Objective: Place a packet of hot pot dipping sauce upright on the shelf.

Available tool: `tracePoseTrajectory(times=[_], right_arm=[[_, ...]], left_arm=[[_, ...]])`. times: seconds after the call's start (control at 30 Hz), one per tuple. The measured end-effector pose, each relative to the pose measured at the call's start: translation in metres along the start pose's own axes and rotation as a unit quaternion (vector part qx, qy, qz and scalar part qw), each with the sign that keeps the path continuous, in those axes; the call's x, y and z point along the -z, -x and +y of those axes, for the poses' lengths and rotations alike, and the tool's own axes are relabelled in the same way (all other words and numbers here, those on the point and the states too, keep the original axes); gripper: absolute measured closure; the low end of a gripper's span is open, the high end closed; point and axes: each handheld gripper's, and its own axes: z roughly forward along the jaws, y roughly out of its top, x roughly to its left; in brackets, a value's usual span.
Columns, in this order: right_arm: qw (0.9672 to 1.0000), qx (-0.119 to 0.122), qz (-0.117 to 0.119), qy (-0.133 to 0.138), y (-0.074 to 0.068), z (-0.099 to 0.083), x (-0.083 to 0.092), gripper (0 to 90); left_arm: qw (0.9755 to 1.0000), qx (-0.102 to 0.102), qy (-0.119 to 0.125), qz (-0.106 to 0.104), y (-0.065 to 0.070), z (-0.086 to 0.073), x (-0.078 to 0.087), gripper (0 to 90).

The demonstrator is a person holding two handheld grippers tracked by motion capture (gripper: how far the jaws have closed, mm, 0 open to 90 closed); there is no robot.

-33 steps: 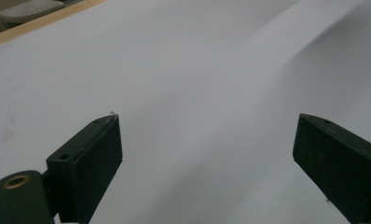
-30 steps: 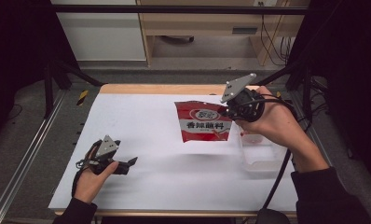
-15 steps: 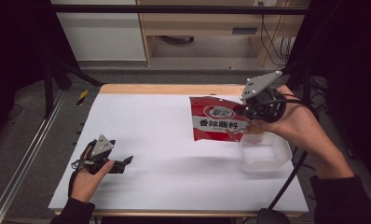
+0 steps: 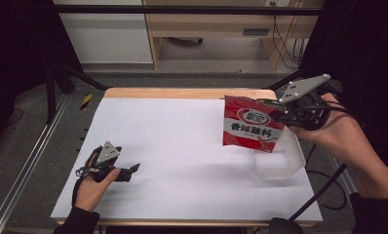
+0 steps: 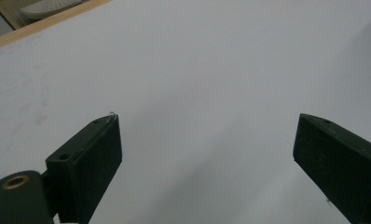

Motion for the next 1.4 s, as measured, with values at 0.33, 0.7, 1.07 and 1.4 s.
tracePoseTrajectory(times=[0.33,0.7,1.07,1.4], right_arm=[[0.9989,-0.042,-0.013,-0.017,0.019,-0.039,0.008,90.0],[0.9971,-0.068,-0.022,-0.027,0.032,-0.064,0.012,90.0],[0.9952,-0.090,-0.012,-0.035,0.036,-0.083,-0.004,90.0],[0.9926,-0.115,0.002,-0.039,0.028,-0.096,-0.026,90.0]], left_arm=[[1.0000,-0.001,-0.001,-0.004,0.001,0.000,-0.001,7.9],[1.0000,-0.002,-0.002,-0.006,0.002,0.000,-0.001,7.9],[0.9999,0.000,-0.001,-0.013,0.003,0.001,-0.002,7.9],[0.9998,0.005,0.004,-0.018,0.003,0.001,-0.002,7.9]])
